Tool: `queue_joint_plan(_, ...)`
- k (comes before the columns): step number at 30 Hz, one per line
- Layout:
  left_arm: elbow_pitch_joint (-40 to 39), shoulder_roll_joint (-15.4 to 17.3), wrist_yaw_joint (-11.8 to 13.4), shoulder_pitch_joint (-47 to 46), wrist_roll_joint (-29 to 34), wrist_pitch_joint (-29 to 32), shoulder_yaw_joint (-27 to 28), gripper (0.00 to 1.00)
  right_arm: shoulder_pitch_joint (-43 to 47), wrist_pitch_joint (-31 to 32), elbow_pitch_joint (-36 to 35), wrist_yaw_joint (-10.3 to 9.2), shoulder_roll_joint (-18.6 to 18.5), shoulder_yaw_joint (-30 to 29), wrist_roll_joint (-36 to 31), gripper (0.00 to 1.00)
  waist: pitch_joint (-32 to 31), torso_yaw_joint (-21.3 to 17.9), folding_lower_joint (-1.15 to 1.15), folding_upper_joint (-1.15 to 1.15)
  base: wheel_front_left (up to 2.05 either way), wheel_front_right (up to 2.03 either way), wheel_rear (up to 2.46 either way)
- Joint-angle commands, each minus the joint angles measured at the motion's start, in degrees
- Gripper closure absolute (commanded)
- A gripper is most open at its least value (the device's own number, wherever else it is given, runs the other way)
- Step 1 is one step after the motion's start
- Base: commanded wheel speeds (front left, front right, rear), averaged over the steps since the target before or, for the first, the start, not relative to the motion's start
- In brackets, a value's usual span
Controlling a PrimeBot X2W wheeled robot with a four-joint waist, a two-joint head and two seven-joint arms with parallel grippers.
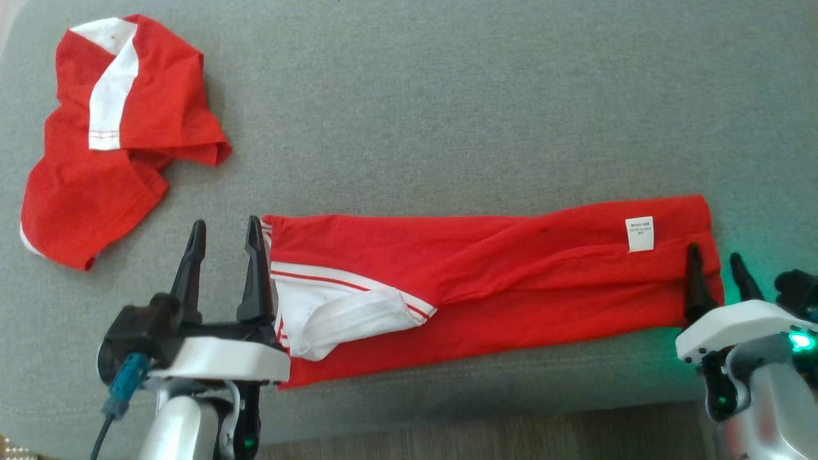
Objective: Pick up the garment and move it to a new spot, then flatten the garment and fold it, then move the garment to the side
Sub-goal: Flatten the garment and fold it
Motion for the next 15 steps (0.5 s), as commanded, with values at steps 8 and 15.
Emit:
queue_joint_plan(8,-1.3,0.0,0.2,-2.7,0.0,-0.7,1.5,0.0,-3.3,1.9,2.8,-0.01,-0.1,1.8,-0.2,0.0,1.0,0.4,0.0,0.0,0.0,0.0,0.0)
queue_joint_plan(15,-1.3,0.0,0.1,-3.1,0.0,-0.7,1.7,0.0,-4.0,4.6,6.0,-0.01,-0.1,4.1,1.3,0.13,1.2,0.4,0.0,0.0,0.0,0.0,0.0)
